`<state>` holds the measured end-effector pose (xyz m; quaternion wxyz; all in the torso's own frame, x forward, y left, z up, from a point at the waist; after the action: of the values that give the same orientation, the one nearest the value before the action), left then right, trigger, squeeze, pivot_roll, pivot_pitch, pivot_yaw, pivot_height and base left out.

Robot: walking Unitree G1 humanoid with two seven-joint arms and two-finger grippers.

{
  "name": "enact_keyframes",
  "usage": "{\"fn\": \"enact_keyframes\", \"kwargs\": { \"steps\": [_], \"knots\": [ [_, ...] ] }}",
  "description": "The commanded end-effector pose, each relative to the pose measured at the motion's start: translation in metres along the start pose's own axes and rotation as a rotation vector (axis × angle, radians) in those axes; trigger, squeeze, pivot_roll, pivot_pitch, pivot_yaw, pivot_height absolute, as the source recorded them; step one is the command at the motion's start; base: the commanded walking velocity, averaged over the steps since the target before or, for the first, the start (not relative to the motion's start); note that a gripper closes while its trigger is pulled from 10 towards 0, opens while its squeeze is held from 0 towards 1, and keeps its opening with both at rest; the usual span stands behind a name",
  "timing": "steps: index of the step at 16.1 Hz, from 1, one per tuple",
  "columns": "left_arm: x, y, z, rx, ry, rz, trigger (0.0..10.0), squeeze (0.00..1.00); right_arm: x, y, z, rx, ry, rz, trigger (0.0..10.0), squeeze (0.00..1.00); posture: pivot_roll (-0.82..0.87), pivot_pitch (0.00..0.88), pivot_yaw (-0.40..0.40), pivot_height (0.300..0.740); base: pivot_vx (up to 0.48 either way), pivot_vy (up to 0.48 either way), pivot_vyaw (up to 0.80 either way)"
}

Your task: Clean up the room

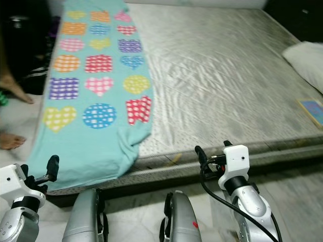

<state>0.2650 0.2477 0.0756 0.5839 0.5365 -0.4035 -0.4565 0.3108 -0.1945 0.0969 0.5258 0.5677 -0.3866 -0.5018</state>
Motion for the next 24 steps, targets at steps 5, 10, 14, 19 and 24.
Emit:
{"fn": "enact_keyframes", "kwargs": {
  "steps": [5,10,14,19,24],
  "knots": [
    [0.0007,-0.0031,0.001,-0.023,0.002,0.009,10.0,0.0,0.003,0.0005,0.0006,-0.011,-0.004,0.014,10.0,0.0,-0.07,0.211,-0.088,0.591,0.0,0.0,0.0],
    [0.0029,-0.0029,-0.0017,-0.023,0.0,0.011,10.0,0.0,0.0038,0.0008,-0.0004,-0.014,0.002,0.026,10.0,0.0,-0.07,0.206,-0.092,0.556,0.0,0.0,0.0],
    [0.002,-0.004,-0.0012,-0.027,0.008,0.017,10.0,0.0,0.0035,-0.0014,-0.0025,-0.031,0.012,0.029,10.0,0.0,-0.07,0.201,-0.097,0.556,0.0,0.0,0.0],
    [0.0036,-0.0045,-0.0005,-0.029,0.001,0.021,10.0,0.0,0.0035,-0.0037,-0.0024,-0.046,0.016,0.038,10.0,0.0,-0.07,0.201,-0.098,0.556,0.0,0.417,0.0],
    [0.0042,-0.0057,-0.0009,-0.032,-0.001,0.021,10.0,0.0,0.0041,-0.0042,-0.0025,-0.049,0.015,0.044,10.0,0.0,-0.07,0.201,-0.098,0.556,0.0,0.192,0.0]
  ]
}}
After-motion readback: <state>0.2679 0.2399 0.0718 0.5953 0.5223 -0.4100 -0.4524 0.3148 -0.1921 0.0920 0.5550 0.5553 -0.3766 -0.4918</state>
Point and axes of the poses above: a point about 5 cm out from each wrist's last joint towards the gripper, its own z axis pointing back from the gripper into the wrist, its own y axis along the axis of the wrist's last joint, x = y × z, the point moved 6 cm from there along -z, pointing out of the wrist towards the gripper, and after that the axes turned 14 degrees about -z, right-handed, at the moved point
